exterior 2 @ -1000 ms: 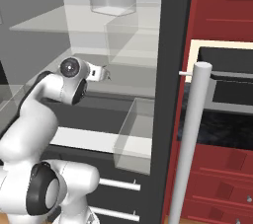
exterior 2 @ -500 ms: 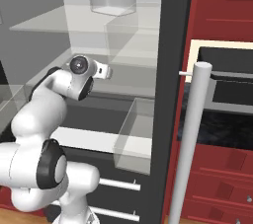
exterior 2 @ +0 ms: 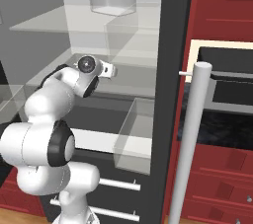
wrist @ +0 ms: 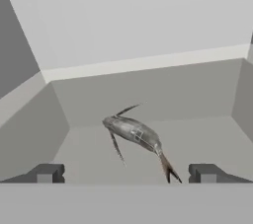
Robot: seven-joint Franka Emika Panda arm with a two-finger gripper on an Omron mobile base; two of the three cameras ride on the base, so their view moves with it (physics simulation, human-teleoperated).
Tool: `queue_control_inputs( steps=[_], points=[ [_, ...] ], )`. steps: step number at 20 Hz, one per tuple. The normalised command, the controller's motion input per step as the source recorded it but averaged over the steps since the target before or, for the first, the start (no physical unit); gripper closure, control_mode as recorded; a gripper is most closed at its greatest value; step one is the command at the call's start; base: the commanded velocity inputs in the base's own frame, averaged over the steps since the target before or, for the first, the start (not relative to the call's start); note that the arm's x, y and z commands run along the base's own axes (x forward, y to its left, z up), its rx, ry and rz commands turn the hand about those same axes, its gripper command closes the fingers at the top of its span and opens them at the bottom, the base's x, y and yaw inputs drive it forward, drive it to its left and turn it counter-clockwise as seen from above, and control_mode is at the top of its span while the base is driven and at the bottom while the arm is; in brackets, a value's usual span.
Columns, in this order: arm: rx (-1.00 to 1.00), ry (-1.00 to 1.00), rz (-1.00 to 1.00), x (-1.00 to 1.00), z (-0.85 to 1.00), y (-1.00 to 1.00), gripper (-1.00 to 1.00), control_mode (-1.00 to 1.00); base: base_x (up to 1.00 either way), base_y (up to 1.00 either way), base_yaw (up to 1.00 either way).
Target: Take the fish out of the fridge, briefly rinse it in the sink, and place it on the tray next to the sink.
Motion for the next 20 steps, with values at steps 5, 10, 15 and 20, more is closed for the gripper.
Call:
queue_control_inputs(
  steps=[5,10,15,20],
  points=[
    [-0.01,0.0,0.0,0.18,-0.19,0.0,-1.0,-1.0,0.0,0.0,0.0],
    [0.0,0.0,0.0,0.26,-0.09,0.0,-1.0,-1.0,0.0,0.0,0.0],
    [0.0,0.0,0.0,0.33,-0.13,0.0,-1.0,-1.0,0.0,0.0,0.0],
    [-0.01,0.0,0.0,0.29,-0.27,0.0,-1.0,-1.0,0.0,0.0,0.0]
  ],
)
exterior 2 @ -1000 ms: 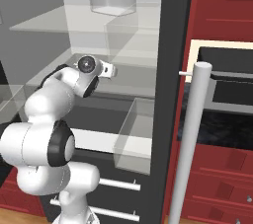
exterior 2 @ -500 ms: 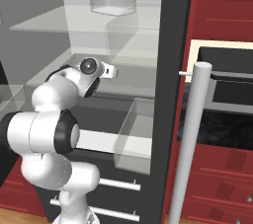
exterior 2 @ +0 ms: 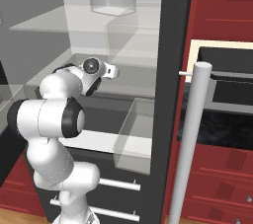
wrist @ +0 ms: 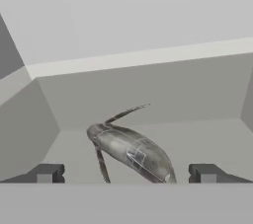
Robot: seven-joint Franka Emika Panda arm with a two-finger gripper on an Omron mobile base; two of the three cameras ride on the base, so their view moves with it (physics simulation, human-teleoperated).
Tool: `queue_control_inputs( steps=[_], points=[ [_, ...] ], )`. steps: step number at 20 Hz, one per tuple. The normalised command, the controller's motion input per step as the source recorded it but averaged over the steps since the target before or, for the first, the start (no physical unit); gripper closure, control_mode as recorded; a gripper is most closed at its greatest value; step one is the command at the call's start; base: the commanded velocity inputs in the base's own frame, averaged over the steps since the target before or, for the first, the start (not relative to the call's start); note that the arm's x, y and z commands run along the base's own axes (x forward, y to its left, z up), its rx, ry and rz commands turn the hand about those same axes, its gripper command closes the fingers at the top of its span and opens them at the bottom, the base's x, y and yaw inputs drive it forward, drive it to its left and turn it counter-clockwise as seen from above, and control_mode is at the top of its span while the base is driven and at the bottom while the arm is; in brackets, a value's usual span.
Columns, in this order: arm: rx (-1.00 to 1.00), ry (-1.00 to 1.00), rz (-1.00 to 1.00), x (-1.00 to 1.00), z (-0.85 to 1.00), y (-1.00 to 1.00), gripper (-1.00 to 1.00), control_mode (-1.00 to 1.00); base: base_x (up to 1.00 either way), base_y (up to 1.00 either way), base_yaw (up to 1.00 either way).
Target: Take the fish out of the fridge, briefly rinse it in the sink, and place it on the tray next to the sink.
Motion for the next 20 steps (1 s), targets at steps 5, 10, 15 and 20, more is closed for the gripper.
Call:
queue_control_inputs(
  steps=[5,10,15,20],
  points=[
    [-0.01,0.0,0.0,0.2,-0.31,0.0,-1.0,-1.0,0.0,0.0,0.0],
    [0.0,0.0,0.0,0.18,-0.3,0.0,-1.0,-1.0,0.0,0.0,0.0],
    [0.0,-0.01,0.0,0.21,-0.22,0.0,-1.0,-1.0,0.0,0.0,0.0],
    [0.0,0.0,0.0,0.2,-0.09,-0.01,-1.0,-1.0,0.0,0.0,0.0]
  ],
)
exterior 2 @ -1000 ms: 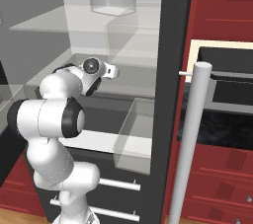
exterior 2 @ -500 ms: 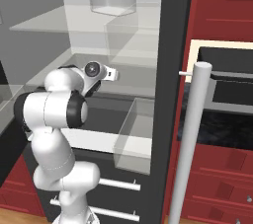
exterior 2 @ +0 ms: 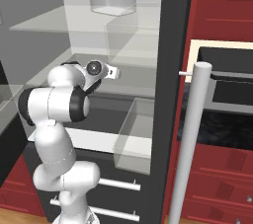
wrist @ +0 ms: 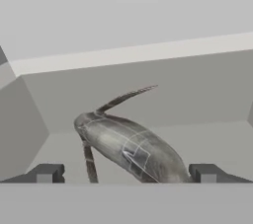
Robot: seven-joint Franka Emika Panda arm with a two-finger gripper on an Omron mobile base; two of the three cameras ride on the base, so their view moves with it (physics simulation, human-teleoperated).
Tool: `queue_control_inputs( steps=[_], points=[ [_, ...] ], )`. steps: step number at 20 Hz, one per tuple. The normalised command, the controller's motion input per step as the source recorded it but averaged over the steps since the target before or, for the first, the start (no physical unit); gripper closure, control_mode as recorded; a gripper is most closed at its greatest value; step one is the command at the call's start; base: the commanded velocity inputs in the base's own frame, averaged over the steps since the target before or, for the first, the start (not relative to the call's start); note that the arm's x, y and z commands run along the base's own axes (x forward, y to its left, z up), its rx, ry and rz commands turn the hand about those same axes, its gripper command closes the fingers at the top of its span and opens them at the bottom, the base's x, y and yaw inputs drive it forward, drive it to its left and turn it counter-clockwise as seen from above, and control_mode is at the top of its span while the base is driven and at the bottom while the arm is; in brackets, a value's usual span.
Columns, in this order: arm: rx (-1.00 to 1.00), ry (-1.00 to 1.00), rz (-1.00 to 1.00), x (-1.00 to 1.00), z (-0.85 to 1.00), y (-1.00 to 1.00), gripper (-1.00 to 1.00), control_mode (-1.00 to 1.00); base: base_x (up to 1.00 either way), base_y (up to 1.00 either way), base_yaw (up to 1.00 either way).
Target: Take the fish out of the fridge, briefly rinse it in the sink, and place it on the tray next to the sink.
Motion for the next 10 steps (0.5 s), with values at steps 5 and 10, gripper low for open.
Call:
queue_control_inputs(
  steps=[5,10],
  points=[
    [0.0,0.08,0.0,0.32,0.0,-0.05,-1.0,-1.0,0.0,0.0,0.0],
    [0.0,0.06,0.0,0.43,-0.01,0.0,-1.0,-1.0,0.0,0.0,0.0]
  ],
)
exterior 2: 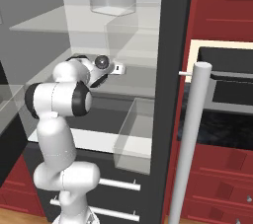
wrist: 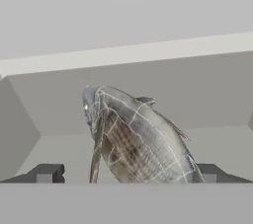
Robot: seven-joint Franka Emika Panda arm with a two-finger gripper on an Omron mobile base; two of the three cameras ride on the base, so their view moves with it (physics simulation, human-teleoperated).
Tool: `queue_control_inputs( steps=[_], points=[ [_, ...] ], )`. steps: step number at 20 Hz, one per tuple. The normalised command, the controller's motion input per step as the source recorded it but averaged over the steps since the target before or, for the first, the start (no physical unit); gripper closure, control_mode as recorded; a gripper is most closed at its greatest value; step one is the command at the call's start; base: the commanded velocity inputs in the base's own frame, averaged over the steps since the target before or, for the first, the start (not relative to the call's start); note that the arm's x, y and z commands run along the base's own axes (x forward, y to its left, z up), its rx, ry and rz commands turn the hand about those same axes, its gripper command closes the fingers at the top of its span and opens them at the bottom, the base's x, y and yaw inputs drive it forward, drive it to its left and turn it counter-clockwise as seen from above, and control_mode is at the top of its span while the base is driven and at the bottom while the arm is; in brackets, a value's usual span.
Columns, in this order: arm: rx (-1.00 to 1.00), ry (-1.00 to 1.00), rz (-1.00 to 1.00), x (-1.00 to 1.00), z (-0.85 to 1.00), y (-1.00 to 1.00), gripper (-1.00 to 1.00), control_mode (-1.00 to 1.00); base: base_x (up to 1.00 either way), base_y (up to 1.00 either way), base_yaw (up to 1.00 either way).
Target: Take the fish out of the fridge, briefly rinse it in the sink, and place it on the tray next to the sink.
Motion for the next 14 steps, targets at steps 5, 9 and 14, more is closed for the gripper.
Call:
queue_control_inputs(
  steps=[5,9,14],
  points=[
    [0.0,0.02,0.0,0.37,0.0,0.0,-1.0,-1.0,0.0,0.0,0.0],
    [0.0,0.0,0.0,0.13,-0.01,0.0,1.0,-1.0,0.0,0.0,0.0],
    [0.0,0.0,0.0,0.0,-0.05,0.0,1.0,-1.0,0.0,0.0,0.0]
  ],
)
